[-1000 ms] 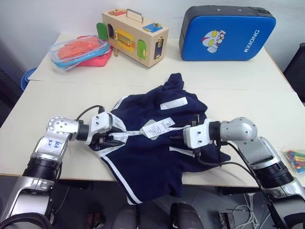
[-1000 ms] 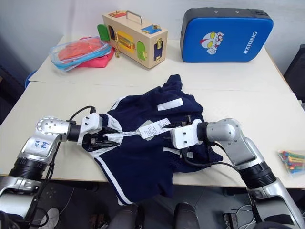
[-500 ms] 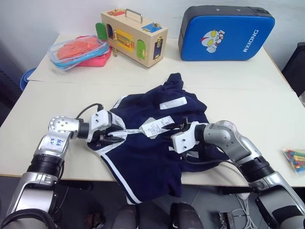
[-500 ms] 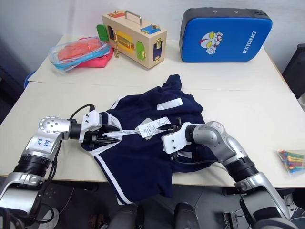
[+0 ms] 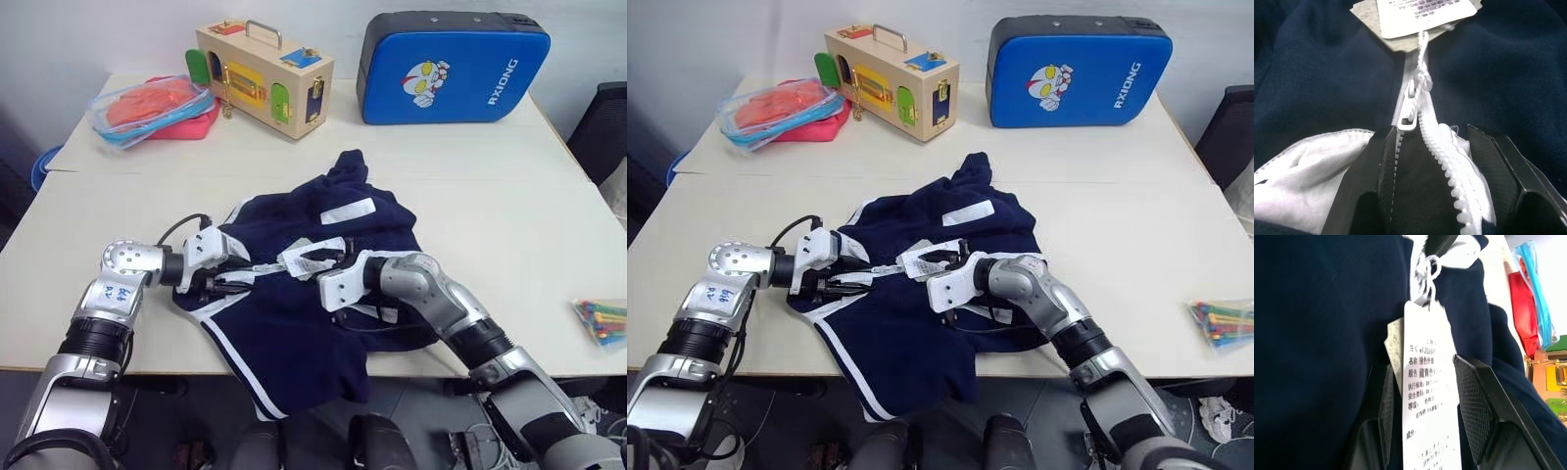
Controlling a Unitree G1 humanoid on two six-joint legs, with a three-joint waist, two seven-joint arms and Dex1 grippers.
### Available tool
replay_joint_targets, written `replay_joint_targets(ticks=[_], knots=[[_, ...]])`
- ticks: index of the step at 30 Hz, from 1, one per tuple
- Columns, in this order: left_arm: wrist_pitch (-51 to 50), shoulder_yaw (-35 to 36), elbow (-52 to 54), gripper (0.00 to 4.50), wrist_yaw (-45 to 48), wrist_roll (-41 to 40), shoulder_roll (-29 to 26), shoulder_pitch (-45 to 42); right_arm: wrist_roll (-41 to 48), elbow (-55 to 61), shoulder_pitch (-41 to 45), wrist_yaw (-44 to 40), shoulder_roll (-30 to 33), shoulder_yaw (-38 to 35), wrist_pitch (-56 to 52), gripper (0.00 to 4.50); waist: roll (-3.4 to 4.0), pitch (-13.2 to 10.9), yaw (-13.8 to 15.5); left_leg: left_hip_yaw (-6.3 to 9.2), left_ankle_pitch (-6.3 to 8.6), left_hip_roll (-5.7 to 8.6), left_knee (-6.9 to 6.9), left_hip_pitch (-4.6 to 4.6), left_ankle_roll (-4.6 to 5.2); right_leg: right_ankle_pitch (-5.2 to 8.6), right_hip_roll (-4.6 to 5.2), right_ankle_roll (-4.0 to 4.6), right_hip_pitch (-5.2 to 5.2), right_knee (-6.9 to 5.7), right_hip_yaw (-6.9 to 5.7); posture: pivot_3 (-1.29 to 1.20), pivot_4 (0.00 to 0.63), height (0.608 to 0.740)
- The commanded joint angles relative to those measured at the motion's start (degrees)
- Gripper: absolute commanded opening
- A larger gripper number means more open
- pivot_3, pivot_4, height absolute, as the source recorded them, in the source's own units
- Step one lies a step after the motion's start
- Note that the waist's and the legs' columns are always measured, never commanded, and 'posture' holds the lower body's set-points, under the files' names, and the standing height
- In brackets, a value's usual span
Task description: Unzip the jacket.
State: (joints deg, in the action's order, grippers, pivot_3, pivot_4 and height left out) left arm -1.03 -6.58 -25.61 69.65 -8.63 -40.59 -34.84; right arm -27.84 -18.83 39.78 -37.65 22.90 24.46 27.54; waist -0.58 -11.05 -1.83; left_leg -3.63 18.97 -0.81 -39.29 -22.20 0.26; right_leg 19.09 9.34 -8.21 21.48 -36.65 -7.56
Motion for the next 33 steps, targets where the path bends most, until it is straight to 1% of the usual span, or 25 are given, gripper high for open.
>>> replay_joint_targets(ticks=[1,4,10,14,18,24,28,33], knots=[[0.68,0.73,-2.42,2.31,-1.06,1.13,-0.25,0.71,0.93,-0.65,0.83,0.42,0.1,-0.04,0.55,1.04,0.0,0.0,0.0,0.0,0.0,0.0,0.0,0.0,0.0,0.0,0.0,0.0,0.0,0.0,0.0,0.0,0.15,0.74],[0.89,0.7,-2.93,2.31,-1.33,1.26,-0.23,0.78,1.54,-0.29,0.65,-0.21,0.79,-0.42,0.75,0.05,0.0,0.01,0.0,-0.01,0.0,0.0,0.0,0.01,0.0,0.0,0.0,0.0,0.0,0.0,0.0,0.0,0.15,0.74],[1.31,0.86,-3.98,2.31,-1.8,1.48,0.05,0.99,3.32,1.06,0.13,-1.45,2.66,-1.39,0.52,0.05,0.0,0.01,0.07,-0.02,0.0,0.0,0.0,0.03,0.0,0.0,0.0,0.0,-0.01,-0.02,0.01,0.0,0.15,0.74],[1.61,1.08,-4.87,2.31,-1.99,1.74,0.15,1.16,5.07,4.63,-0.54,-1.8,4.0,-3.16,-1.21,0.05,0.0,0.01,0.14,-0.02,0.0,0.01,0.0,0.03,0.0,0.0,0.01,0.0,-0.01,-0.02,0.01,0.0,0.15,0.74],[2.6,1.16,-5.79,2.31,-1.9,2.19,-0.21,1.58,6.62,7.86,-1.56,-2.96,7.08,-4.6,-3.27,0.05,0.0,0.01,0.3,-0.02,0.0,0.01,0.0,0.02,0.0,0.0,0.01,0.0,-0.01,-0.01,0.01,0.0,0.15,0.74],[3.57,1.05,-6.48,2.31,-2.08,2.27,-0.3,1.87,8.6,8.0,-2.44,-2.94,10.95,-5.87,-4.07,0.05,0.0,0.01,0.47,0.0,0.0,0.05,0.0,0.02,0.01,0.0,0.04,0.0,-0.04,0.0,0.01,0.0,0.15,0.74],[4.1,1.02,-6.31,2.31,-2.3,2.27,-0.28,2.32,12.21,10.37,-3.31,-4.57,10.09,-5.98,-7.15,0.05,-0.01,0.02,0.46,0.0,0.01,0.06,0.0,0.01,0.01,0.0,0.06,0.0,-0.04,0.0,0.0,0.0,0.15,0.74],[4.74,0.93,-6.83,2.31,-2.56,2.49,-0.19,2.13,11.23,10.05,-2.84,-3.87,8.72,-3.64,-6.63,0.05,-0.01,0.02,0.41,-0.01,0.01,0.06,0.0,0.02,0.01,0.0,0.06,0.0,-0.04,0.0,-0.01,0.0,0.15,0.74]])
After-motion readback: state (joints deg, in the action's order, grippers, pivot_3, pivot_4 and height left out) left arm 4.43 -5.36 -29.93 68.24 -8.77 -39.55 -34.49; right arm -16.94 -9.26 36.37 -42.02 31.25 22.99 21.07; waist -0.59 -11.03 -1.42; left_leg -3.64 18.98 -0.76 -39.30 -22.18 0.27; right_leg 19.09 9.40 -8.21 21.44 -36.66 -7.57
